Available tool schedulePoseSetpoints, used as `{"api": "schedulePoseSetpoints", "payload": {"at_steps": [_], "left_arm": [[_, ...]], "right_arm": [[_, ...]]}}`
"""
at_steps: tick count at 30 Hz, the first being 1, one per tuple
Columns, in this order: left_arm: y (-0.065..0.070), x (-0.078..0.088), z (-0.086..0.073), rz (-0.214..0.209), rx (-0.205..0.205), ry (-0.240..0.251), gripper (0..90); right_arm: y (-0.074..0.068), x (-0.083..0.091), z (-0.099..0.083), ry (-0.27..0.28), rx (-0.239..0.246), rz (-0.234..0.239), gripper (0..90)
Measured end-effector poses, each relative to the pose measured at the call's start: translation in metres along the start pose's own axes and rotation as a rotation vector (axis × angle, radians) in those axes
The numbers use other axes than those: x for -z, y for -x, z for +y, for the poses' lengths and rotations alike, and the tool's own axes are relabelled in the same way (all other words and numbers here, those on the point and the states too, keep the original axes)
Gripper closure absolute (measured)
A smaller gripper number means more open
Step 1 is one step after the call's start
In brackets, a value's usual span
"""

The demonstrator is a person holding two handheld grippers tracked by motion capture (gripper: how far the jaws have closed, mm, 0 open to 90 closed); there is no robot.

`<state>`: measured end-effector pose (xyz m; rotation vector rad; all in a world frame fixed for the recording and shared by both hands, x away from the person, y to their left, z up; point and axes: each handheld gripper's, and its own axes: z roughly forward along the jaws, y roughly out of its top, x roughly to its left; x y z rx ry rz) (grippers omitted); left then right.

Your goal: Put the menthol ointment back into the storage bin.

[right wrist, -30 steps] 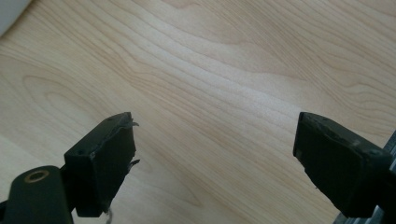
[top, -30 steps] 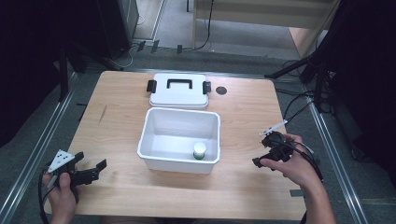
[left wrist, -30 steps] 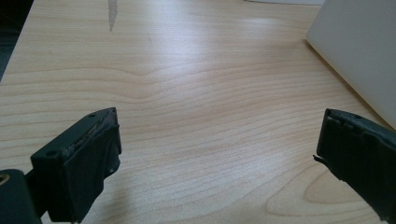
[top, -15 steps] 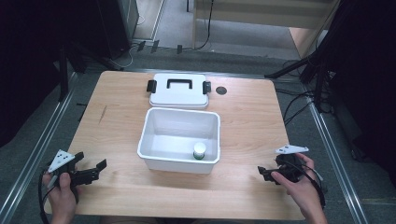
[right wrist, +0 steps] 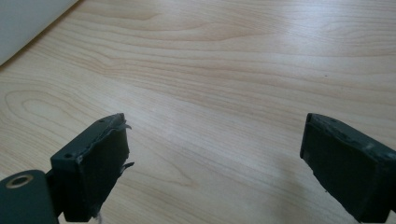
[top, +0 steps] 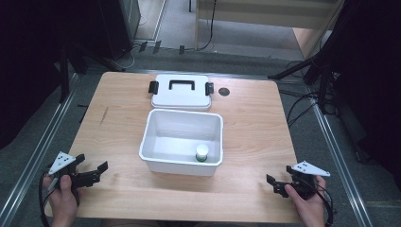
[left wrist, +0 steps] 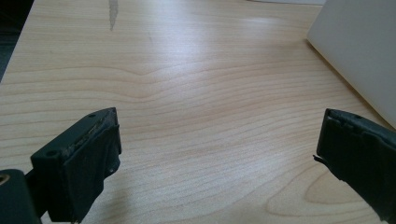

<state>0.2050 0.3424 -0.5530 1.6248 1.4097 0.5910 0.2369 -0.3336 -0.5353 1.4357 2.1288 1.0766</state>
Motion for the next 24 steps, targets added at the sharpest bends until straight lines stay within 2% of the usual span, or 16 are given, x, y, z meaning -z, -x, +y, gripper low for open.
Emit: {"api": "schedulePoseSetpoints", "payload": {"at_steps": [5, 9, 11, 15, 17, 24], "left_arm": [[0.0, 0.0, 0.0, -0.003, 0.003, -0.003, 0.7], [0.0, -0.001, 0.0, -0.004, 0.001, -0.007, 0.6], [0.0, -0.001, 0.0, -0.004, -0.001, -0.007, 0.7], [-0.001, -0.001, 0.001, -0.007, 0.003, -0.009, 0.7], [-0.001, -0.001, 0.001, -0.007, 0.002, -0.009, 0.6], [-0.001, -0.002, 0.001, -0.007, 0.004, -0.012, 0.7]], "right_arm": [[0.006, 0.006, -0.011, 0.101, -0.048, 0.033, 8.1], [0.009, 0.008, -0.019, 0.168, -0.069, 0.026, 8.3], [0.01, 0.008, -0.021, 0.166, -0.076, 0.016, 8.3], [0.011, 0.011, -0.024, 0.203, -0.109, -0.016, 8.4], [0.009, 0.011, -0.024, 0.205, -0.106, -0.025, 8.4], [0.007, 0.007, -0.022, 0.166, -0.124, -0.073, 8.4]]}}
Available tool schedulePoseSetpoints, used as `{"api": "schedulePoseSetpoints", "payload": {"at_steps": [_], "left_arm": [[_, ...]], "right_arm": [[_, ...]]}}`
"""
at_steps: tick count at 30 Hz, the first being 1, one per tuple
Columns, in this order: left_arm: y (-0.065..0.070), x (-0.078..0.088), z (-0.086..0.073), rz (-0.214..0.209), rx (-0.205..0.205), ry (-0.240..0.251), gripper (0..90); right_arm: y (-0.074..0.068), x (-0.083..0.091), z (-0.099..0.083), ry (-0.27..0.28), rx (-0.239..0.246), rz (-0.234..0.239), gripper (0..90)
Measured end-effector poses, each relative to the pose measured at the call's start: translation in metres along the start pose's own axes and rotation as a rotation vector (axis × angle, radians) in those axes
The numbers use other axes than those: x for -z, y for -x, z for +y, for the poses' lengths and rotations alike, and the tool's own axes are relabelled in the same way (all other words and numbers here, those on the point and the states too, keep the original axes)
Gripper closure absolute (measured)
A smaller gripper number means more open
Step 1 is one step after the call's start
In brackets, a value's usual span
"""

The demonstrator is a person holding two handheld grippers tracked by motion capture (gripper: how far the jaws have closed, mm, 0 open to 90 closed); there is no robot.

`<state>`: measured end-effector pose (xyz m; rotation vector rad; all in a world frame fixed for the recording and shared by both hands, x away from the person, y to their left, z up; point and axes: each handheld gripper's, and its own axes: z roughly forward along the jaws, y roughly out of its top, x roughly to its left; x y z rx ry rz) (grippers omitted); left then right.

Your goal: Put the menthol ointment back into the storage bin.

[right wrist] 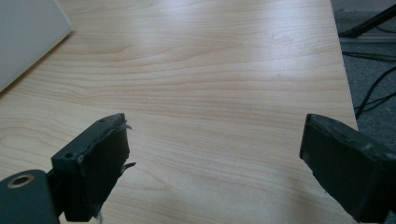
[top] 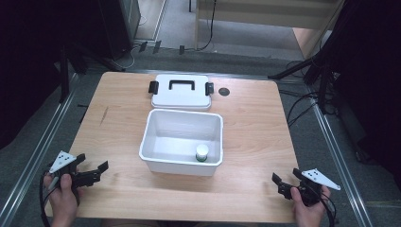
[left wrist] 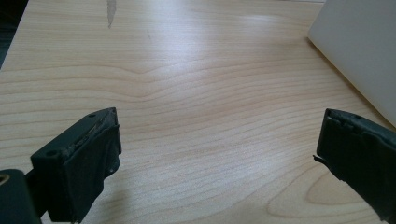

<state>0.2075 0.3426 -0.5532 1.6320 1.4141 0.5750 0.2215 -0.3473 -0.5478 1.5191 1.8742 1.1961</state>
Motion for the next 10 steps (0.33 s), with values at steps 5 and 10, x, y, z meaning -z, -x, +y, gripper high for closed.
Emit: {"api": "schedulePoseSetpoints", "payload": {"at_steps": [5, 10], "left_arm": [[-0.0002, -0.0001, 0.0002, 0.0, -0.001, -0.004, 0.6], [-0.0002, -0.0008, 0.0005, 0.0, 0.0, -0.006, 0.7]], "right_arm": [[0.0015, -0.0005, 0.0002, -0.002, -0.011, 0.0, 8.3], [0.0017, -0.0012, 0.0004, -0.008, -0.019, -0.007, 8.4]]}}
